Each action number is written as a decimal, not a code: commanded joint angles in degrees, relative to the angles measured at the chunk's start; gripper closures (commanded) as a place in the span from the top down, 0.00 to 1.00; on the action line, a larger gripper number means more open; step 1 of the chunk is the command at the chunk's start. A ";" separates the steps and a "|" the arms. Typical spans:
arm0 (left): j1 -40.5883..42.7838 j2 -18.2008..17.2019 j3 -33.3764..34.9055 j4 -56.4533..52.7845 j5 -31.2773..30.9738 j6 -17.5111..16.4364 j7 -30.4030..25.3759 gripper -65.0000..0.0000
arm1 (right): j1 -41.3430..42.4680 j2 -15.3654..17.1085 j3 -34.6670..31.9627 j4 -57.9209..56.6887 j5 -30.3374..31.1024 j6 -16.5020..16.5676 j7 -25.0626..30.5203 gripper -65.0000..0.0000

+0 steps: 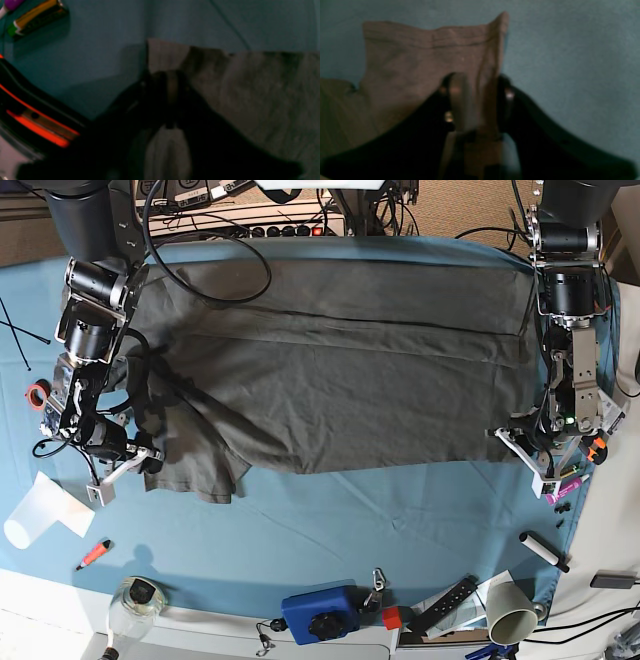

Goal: Fold the T-shirt properly
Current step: 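Move the left gripper down and grasp the shirt corner near it, then lift the shirt side with both grippers and fold it over the body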

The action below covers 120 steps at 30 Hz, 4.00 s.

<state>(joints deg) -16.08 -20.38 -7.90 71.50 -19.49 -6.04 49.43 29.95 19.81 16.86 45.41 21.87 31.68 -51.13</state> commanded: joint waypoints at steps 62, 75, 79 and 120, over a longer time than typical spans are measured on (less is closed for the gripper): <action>1.05 -3.76 -10.51 11.85 -17.88 -8.57 20.79 0.00 | 5.14 3.69 0.07 21.22 12.15 -3.65 -28.87 0.00; 5.97 -3.78 -10.51 17.51 -20.41 -11.65 20.94 0.00 | -4.85 3.69 0.13 31.41 12.20 -3.19 -28.87 0.00; 5.95 -3.76 -10.60 17.55 -20.61 -11.80 21.27 0.00 | -5.88 3.72 0.13 31.67 12.26 -3.23 -28.87 0.00; 16.59 -5.49 -17.90 23.63 -23.26 -13.09 21.73 0.00 | -33.35 3.85 21.03 51.58 25.27 -0.22 -28.87 0.00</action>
<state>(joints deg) 1.41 -24.62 -25.43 93.91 -42.30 -19.14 71.83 -4.16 22.33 37.23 95.85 46.57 31.33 -81.08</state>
